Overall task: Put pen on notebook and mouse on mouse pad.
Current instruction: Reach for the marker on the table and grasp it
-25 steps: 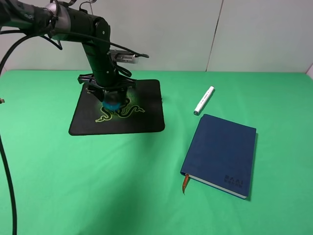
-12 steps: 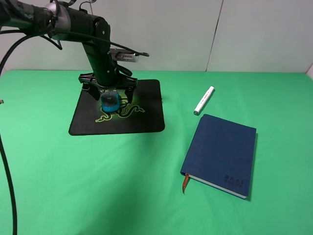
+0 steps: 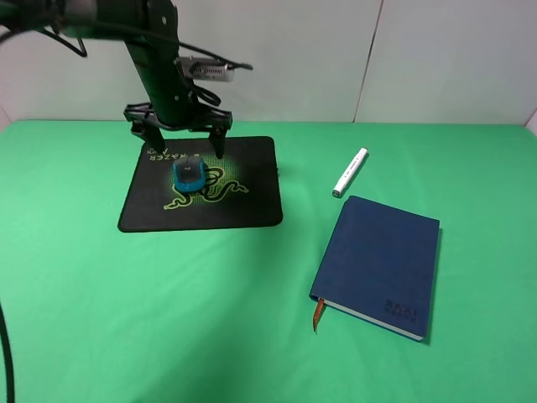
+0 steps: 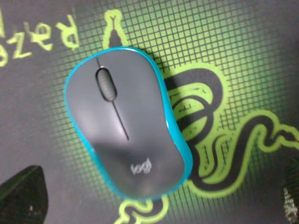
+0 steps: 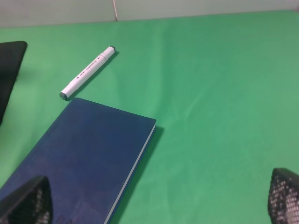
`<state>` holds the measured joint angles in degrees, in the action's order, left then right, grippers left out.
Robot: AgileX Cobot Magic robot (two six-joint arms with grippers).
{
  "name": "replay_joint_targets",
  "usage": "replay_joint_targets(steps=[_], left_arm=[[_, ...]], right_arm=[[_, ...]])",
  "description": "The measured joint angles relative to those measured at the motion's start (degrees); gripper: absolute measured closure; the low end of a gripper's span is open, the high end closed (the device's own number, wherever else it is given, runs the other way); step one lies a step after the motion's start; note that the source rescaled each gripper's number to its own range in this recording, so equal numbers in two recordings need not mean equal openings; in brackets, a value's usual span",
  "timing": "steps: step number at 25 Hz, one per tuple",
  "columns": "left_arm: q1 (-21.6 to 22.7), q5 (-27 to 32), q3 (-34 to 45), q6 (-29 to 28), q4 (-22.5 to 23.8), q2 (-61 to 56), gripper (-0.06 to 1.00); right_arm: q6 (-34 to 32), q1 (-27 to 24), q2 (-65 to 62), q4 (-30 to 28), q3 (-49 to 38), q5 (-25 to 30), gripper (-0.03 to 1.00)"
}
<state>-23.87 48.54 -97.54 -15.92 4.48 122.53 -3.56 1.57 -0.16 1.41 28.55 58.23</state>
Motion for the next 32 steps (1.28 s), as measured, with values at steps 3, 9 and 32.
replay_joint_targets(steps=[3, 9, 32], left_arm=[[0.00, 2.67, 0.00, 0.50, 0.00, -2.95, -0.05], [0.00, 9.55, 0.00, 1.96, 0.05, -8.33, -0.05], [-0.62, 18.48, 15.43, 4.18, -0.25, -38.19, -0.05]], right_arm=[[0.00, 0.00, 0.00, 0.00, 0.00, 0.05, -0.03], [0.00, 0.00, 0.00, 0.00, 0.00, 0.05, -0.03], [0.00, 0.00, 0.00, 0.00, 0.00, -0.01, -0.03]])
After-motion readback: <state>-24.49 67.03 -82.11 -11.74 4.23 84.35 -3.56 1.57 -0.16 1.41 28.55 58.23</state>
